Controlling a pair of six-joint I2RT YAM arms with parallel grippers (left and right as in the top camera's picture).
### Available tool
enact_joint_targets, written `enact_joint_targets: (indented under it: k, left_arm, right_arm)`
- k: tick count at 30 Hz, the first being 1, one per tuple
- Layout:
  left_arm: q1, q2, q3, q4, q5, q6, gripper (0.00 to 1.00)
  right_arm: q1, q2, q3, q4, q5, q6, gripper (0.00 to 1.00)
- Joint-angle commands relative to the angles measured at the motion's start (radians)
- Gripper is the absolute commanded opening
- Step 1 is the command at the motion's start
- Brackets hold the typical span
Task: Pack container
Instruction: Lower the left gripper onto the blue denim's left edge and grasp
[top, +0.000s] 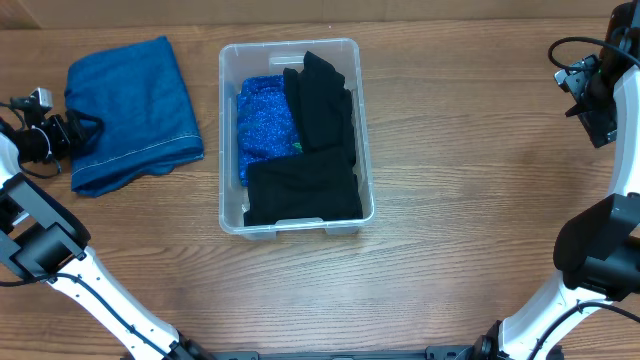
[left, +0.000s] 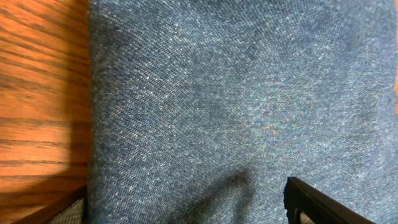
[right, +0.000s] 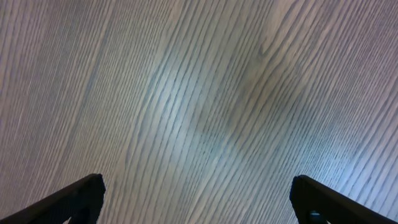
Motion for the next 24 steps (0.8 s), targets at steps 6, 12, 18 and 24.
enact_joint_targets:
  k: [6, 12, 18, 24]
  left_arm:
    - [-0.024, 0.097, -0.030, -0.036, -0.003, -0.021, 0.73]
    - [-0.042, 0.097, -0.030, -0.045, -0.016, -0.021, 0.31]
    - [-0.046, 0.095, -0.029, -0.069, -0.011, -0.022, 0.04]
    - [-0.023, 0.086, 0.030, -0.175, 0.040, -0.024, 0.04]
  right_arm:
    - [-0.001, 0.000, 0.001, 0.003, 0.008, 0.004, 1.00]
    - [-0.001, 0.000, 0.001, 0.003, 0.008, 0.004, 1.00]
    - [-0.001, 0.000, 0.001, 0.003, 0.008, 0.004, 1.00]
    - [-0.001, 0.000, 0.001, 0.003, 0.008, 0.004, 1.00]
